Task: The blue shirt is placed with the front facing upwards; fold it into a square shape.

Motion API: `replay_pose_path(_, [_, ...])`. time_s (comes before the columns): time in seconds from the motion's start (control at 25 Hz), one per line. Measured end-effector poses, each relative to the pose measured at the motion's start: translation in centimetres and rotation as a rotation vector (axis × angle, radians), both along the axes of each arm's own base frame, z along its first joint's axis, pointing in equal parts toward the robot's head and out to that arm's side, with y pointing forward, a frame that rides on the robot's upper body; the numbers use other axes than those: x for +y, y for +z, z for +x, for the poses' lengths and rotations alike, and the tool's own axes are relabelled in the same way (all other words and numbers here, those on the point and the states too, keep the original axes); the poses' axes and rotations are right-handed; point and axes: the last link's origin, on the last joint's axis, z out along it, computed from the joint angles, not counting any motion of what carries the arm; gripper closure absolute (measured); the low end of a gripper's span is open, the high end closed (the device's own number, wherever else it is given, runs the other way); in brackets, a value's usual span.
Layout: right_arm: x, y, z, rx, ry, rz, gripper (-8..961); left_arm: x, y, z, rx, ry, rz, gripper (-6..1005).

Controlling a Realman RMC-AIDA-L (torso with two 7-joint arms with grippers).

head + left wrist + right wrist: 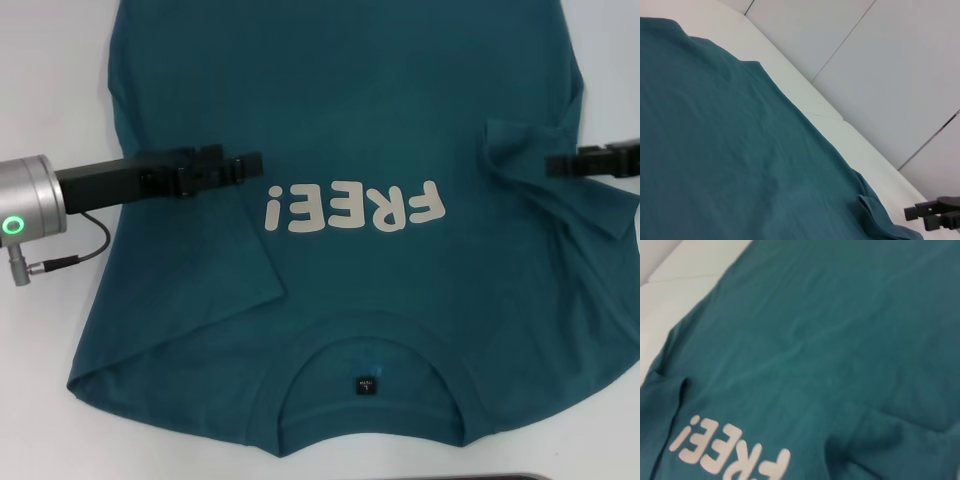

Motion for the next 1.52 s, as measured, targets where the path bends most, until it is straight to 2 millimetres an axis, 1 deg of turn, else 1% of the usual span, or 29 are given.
replay_pose_path(0.04, [-0.2,0.3,0.2,-0.001,-0.01,-0.001,279,0.0,0.0,0.0,0.0,-0.001,0.0,115])
replay_pose_path(0.2, [-1.2,1.6,1.5,-0.017,-0.044,0.011,201,0.0,0.0,0.0,0.0,-0.001,-0.001,115])
replay_pose_path(0.28, [-1.6,1.9,1.9,-0.021,-0.059,0.015,162,0.0,0.0,0.0,0.0,-0.001,-0.002,115])
replay_pose_path(0.48, [-2.6,2.1,2.8,-0.013,-0.101,0.012,65,0.0,-0.3,0.2,-0.001,-0.004,-0.006,115])
replay_pose_path(0.68, [-3.7,2.4,3.1,0.02,-0.126,0.001,13,0.0,-0.3,0.3,-0.003,-0.007,-0.008,115])
replay_pose_path(0.88, [-5.0,3.0,3.8,0.059,-0.151,0.012,16,-0.1,-0.4,0.4,-0.004,-0.009,-0.012,115])
replay_pose_path(1.08, [-6.3,3.3,4.9,0.087,-0.188,0.045,18,-0.1,-0.4,0.4,-0.003,-0.015,-0.012,116])
replay_pose_path(1.28, [-7.3,2.8,5.8,0.136,-0.214,0.082,18,0.0,-0.4,0.5,-0.002,-0.021,-0.014,116])
replay_pose_path(1.52, [-7.6,2.0,6.2,0.168,-0.229,0.11,19,0.0,-0.5,0.7,-0.001,-0.029,-0.016,116])
